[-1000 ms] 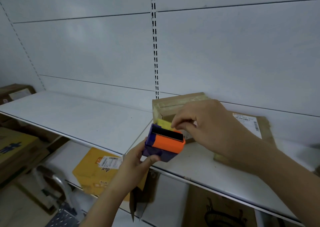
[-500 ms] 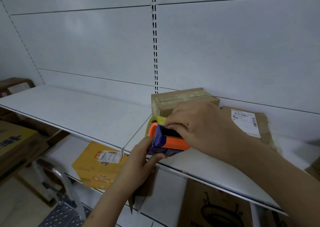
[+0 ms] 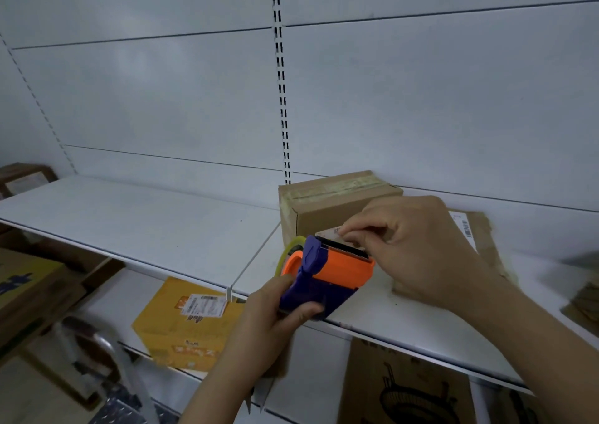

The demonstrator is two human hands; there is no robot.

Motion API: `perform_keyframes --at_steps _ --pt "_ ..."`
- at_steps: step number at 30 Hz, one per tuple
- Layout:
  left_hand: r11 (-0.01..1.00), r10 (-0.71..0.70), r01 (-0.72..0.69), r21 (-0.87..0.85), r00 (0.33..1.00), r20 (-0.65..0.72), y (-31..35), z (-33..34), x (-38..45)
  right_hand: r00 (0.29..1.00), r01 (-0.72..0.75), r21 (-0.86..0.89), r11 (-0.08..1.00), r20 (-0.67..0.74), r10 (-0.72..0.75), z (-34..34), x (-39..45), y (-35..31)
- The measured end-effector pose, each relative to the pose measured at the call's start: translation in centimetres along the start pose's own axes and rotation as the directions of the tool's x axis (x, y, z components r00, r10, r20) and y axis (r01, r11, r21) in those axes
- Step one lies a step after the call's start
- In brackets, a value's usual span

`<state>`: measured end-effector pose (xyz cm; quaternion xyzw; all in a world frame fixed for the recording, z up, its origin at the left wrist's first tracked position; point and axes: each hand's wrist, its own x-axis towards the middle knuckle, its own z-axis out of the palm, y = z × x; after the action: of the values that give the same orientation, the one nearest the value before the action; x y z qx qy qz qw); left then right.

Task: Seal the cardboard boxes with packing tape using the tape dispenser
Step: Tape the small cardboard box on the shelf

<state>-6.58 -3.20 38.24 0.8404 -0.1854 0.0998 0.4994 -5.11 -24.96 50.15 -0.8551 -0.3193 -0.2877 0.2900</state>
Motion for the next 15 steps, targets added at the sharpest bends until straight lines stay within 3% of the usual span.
perform_keyframes --at_steps 3,7,10,15 --pt "1.0 -0.018 0.018 0.02 1.0 0.0 0.2 -0.3 0.0 0.999 -0.051 -0.009 0.999 -0.015 0.051 -0.1 -0.2 -0.2" --pt "0.991 -0.076 0.078 0.107 0.997 -0.014 -0.1 -0.6 -0.6 0.976 -0.165 0.042 0.985 -0.139 0.169 -1.6 0.1 -0.5" --pt "0.982 -0.12 0.122 0.142 0.993 -0.018 -0.3 -0.6 -1.1 0.98 -0.175 0.063 0.983 -0.087 0.18 -1.8 1.0 -0.8" --pt "0.988 -0.154 0.153 0.014 0.988 0.012 -0.8 -1.6 -1.4 0.965 -0.253 0.158 0.954 -0.022 0.26 -0.9 2.0 -1.1"
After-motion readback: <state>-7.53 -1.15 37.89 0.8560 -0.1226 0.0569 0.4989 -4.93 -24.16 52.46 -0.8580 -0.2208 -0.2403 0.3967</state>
